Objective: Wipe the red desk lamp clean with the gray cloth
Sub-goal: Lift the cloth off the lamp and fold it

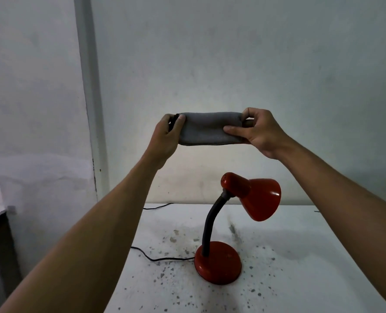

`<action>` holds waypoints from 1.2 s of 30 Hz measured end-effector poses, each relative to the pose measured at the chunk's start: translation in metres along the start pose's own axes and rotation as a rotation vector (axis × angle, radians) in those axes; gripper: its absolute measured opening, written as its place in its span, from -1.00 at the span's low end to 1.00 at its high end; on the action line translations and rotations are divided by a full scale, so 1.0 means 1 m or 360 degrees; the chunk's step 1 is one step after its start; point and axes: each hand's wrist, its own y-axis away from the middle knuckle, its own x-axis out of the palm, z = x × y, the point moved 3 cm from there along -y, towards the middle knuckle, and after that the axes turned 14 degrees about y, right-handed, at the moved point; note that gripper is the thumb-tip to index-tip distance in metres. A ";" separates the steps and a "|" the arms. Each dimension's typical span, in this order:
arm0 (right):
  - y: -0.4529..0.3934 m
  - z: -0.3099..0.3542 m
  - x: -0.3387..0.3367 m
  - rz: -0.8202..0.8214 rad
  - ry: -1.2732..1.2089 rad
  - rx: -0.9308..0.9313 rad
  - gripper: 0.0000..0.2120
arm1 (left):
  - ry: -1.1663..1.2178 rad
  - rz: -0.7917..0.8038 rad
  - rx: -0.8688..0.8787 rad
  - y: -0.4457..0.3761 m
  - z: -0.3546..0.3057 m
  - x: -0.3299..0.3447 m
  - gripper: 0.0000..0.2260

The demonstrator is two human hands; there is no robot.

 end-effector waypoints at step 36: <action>0.216 -0.298 -0.252 -0.0411 0.1162 0.1014 -0.78 | -0.0521 0.0543 -0.0888 0.167 0.183 0.401 -0.52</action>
